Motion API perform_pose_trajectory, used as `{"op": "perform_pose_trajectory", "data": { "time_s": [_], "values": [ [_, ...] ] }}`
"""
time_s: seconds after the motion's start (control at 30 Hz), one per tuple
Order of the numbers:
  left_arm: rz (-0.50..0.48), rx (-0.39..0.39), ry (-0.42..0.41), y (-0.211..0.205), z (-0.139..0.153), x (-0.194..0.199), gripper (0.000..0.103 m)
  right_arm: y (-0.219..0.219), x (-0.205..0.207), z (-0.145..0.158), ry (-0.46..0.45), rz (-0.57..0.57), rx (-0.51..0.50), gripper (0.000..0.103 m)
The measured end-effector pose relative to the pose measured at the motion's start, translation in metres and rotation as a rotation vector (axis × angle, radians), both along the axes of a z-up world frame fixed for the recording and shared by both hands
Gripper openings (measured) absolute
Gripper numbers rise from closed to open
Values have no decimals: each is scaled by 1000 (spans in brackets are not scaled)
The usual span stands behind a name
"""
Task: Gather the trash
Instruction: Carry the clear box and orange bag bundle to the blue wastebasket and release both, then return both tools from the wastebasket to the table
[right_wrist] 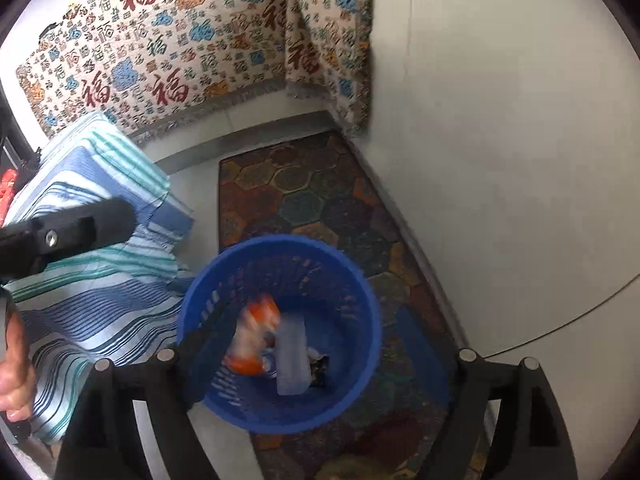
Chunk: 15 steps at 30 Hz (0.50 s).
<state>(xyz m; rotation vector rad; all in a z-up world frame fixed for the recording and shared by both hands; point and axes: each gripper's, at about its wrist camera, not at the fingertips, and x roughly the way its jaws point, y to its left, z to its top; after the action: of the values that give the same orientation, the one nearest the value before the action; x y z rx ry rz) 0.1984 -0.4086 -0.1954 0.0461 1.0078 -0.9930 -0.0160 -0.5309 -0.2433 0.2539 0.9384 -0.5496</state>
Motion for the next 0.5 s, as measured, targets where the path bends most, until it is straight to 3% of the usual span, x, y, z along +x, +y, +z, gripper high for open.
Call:
{"op": "perform_pose_trajectory", "data": {
  "time_s": [0.27,0.5],
  "values": [
    [73,13,-175,88,52,-28,90,50,13,57,-145,70,-167,85],
    [265,106,-258,202,62,-34,93,131,51,81,-231,244,-162,85]
  ]
}}
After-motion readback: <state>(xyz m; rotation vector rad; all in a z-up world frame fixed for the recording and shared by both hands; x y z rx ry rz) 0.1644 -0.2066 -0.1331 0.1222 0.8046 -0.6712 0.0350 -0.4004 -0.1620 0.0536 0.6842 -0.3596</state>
